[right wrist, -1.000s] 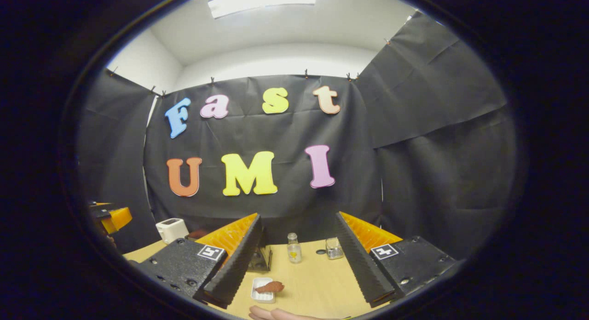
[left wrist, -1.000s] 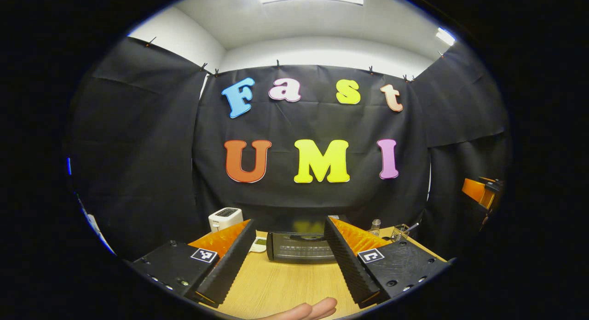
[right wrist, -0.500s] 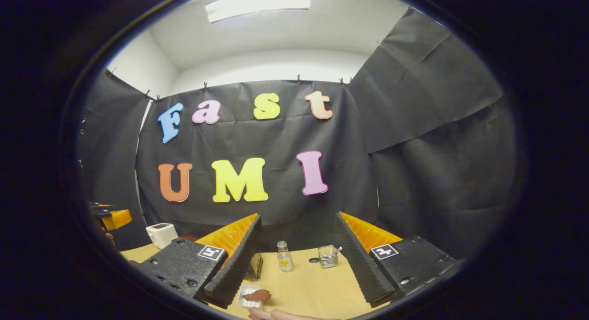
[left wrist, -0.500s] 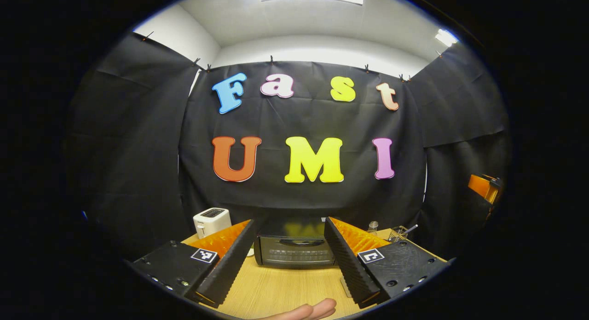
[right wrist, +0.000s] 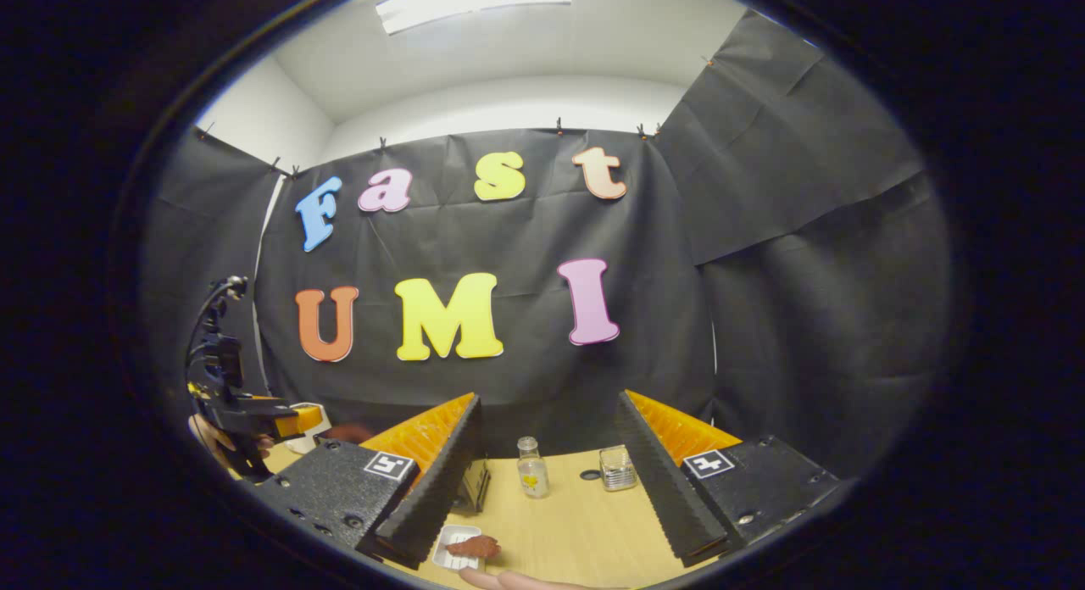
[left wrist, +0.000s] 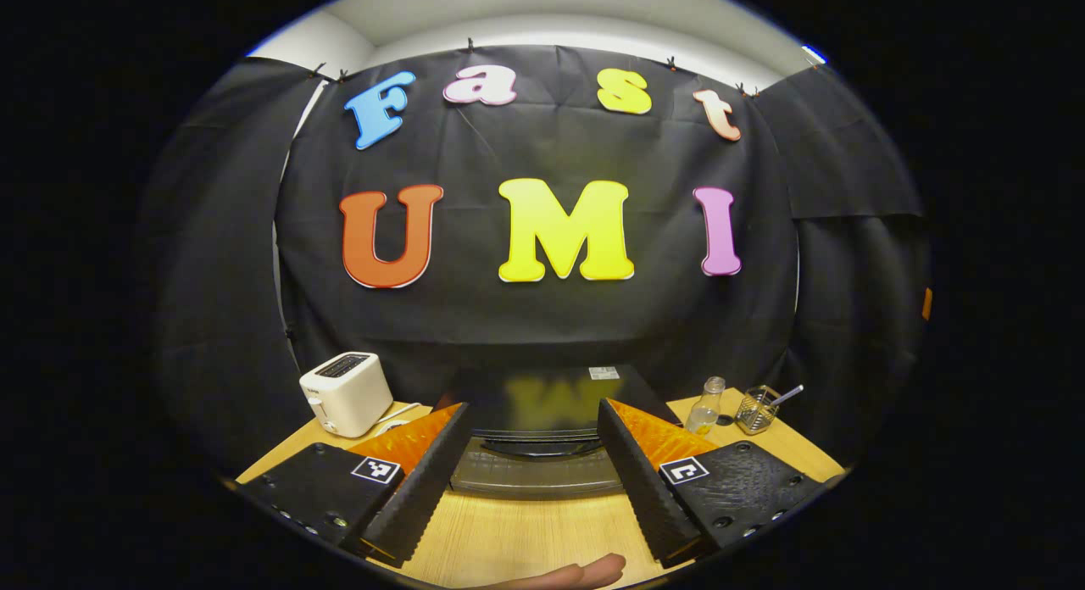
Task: Open the electric oven with the left hand, put the food in, and close the electric oven.
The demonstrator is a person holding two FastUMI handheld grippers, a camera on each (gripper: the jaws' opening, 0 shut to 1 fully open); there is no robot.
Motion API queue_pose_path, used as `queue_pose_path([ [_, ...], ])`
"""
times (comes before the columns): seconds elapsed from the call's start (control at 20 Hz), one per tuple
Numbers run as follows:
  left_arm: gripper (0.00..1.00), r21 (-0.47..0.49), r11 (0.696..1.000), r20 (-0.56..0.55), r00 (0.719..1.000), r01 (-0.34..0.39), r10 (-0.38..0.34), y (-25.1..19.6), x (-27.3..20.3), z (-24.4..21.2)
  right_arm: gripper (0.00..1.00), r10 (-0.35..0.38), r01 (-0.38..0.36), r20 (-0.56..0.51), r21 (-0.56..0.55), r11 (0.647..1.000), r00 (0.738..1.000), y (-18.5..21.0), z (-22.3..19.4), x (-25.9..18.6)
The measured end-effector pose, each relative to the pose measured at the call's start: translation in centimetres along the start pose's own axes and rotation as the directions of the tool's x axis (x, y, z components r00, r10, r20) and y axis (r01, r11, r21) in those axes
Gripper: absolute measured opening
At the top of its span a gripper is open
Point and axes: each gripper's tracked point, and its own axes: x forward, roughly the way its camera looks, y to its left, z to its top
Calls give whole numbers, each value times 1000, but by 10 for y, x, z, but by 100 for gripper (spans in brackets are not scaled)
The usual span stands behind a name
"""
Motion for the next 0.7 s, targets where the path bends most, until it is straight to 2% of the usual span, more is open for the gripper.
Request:
queue_pose_path([
  [0.05,95,6,1000,-21,1000,3,-3,-1,18,-7,100,-16,16,6,-18,1000,1000,-5,0,4],
  [0.1,95,6,1000,-54,999,0,0,0,35,-19,96,-36,36,6,-35,999,999,-10,-1,8],
  [0.15,95,2,1000,-87,996,-9,10,1,49,-30,100,-46,46,6,-48,998,999,-12,-3,11],
  [0.3,95,-10,1000,-191,982,-13,11,2,85,-64,100,-43,43,2,-65,997,999,-13,-5,14],
  [0.45,95,-30,1000,-275,961,5,-13,-7,104,-90,100,-78,80,22,-90,993,997,-26,-3,17],
  [0.5,95,-15,1000,-268,963,-6,2,-5,108,-88,100,-78,80,25,-91,993,997,-27,-3,17],
  [0.55,95,-9,1000,-263,965,-17,14,-3,112,-87,96,-72,73,22,-87,994,997,-27,-5,18],
  [0.7,96,-16,1000,-273,962,-22,17,-5,110,-91,96,-65,66,10,-81,995,998,-31,-11,20],
])
